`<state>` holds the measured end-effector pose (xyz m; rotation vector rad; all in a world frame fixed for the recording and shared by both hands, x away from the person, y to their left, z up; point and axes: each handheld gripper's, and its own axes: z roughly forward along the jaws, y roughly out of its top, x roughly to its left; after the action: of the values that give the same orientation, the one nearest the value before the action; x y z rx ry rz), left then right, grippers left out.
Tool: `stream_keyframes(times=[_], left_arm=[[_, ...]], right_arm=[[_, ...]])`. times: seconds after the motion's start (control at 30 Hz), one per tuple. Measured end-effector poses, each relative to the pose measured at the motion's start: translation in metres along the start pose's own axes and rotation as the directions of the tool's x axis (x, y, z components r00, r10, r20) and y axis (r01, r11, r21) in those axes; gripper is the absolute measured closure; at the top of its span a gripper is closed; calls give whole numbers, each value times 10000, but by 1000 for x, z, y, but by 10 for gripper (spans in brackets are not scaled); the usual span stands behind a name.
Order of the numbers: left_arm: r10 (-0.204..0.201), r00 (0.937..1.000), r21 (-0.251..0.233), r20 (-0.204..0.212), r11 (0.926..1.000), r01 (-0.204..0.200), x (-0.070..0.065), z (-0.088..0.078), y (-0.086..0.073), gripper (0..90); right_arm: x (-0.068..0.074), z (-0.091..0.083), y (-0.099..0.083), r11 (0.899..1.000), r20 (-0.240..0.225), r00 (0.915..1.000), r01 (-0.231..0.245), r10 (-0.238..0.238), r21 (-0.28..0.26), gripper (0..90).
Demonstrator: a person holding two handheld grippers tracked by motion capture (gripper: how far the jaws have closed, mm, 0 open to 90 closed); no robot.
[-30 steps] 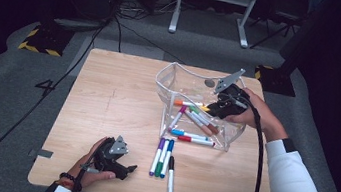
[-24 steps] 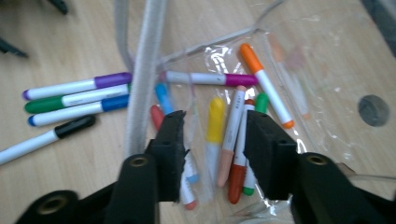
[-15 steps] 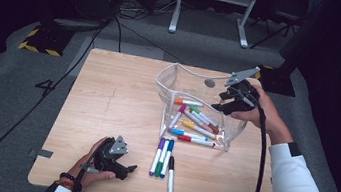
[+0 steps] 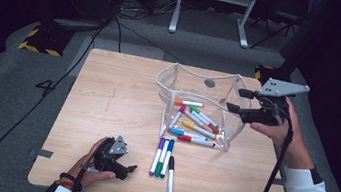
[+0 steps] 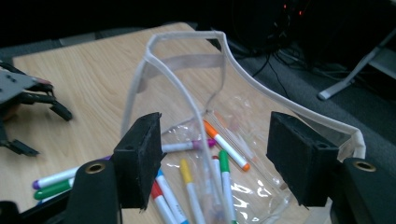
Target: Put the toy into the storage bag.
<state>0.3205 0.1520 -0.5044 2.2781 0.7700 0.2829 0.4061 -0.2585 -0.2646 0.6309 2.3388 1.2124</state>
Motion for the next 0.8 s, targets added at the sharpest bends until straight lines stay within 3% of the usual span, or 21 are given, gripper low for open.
stream_keyframes(times=[0.13, 0.33, 0.4, 0.47, 0.53, 0.6, 0.8], left_arm=[[0, 10000, -2, -1, 10000, 0, 0, 0, 0, 128], [-2, 10000, -2, 0, 10000, 2, 0, 0, 0, 127], [-21, 10000, 1, -8, 10000, 21, 0, 0, 0, 127], [-32, 10000, 7, -30, 10000, 32, 0, 0, 0, 126], [-33, 10000, 5, -25, 10000, 33, 0, 0, 0, 125], [-35, 10000, 4, -25, 10000, 35, 0, 0, 0, 125], [-32, 10000, 3, -24, 10000, 32, 0, 0, 0, 125]], right_arm=[[20, -14, -18, 9986, -312, 9995, -84, 67, -520, 349], [52, -11, -58, 9976, -751, 9970, -221, 172, -650, 343], [62, -4, -71, 9981, -920, 9955, -260, 208, -554, 343], [76, 10, -87, 9994, -995, 9950, -115, 82, -327, 343], [87, 26, -100, 9992, -1349, 9902, -391, 373, -108, 343], [99, 41, -112, 9996, -1453, 9890, -284, 292, 75, 345], [130, 83, -131, 9978, -2270, 9723, -451, 551, 491, 345]])
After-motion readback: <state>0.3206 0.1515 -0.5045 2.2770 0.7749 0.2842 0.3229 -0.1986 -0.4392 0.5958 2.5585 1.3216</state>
